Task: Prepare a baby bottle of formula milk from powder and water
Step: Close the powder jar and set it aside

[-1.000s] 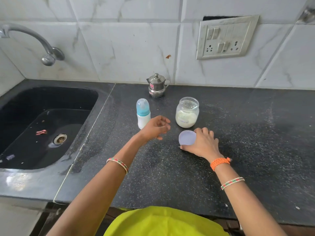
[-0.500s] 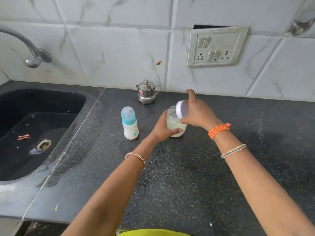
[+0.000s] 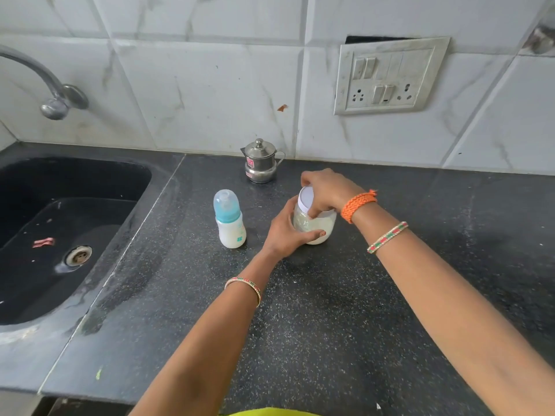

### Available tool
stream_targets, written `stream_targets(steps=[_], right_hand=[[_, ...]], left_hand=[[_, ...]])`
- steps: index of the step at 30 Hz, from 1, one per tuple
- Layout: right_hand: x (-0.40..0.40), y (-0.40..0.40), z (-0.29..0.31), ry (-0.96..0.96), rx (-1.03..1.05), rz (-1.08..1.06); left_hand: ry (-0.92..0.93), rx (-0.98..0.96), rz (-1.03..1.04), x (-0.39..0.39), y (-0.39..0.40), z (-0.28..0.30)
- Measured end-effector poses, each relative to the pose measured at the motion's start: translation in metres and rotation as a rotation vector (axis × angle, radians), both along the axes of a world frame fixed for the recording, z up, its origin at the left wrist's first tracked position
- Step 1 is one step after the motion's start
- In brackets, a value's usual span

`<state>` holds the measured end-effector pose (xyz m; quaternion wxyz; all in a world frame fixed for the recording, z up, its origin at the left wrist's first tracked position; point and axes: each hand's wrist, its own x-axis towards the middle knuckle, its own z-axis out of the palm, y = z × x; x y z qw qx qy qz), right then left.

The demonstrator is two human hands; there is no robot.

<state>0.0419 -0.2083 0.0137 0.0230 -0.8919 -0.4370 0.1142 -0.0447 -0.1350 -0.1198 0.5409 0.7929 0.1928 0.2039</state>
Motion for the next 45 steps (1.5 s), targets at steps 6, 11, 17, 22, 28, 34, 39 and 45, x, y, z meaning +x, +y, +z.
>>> stream_targets(steps=[6,11,17,22,28,34,39,45], right_hand=[[-0.013,0.003,0.004,-0.275,0.053,-0.168],[-0.002,-0.003,0.025,-0.234,-0.017,0.153],[0.003,-0.001,0.003,0.043,-0.099,0.139],[-0.01,0.004,-0.015,-0.251,0.157,-0.152],[-0.006,-0.016,0.005,-0.372,0.107,-0.089],[-0.004,-0.015,0.016,0.132,-0.115,0.105],[-0.003,-0.01,0.008,-0.127,0.146,-0.062],[0.0,-0.003,0.0,-0.004,-0.216,0.154]], left_hand=[[-0.018,-0.008,0.02,-0.005,0.0,-0.001],[0.02,0.0,0.039,-0.005,0.002,0.0],[0.033,0.014,0.043,-0.004,0.002,0.0],[-0.02,0.001,0.108,-0.006,-0.003,0.0],[0.0,0.015,0.097,-0.006,0.001,-0.001],[-0.005,-0.002,0.095,-0.006,0.001,-0.002],[0.005,-0.007,0.086,-0.007,0.002,-0.002],[0.016,0.004,0.085,-0.006,0.001,-0.003]])
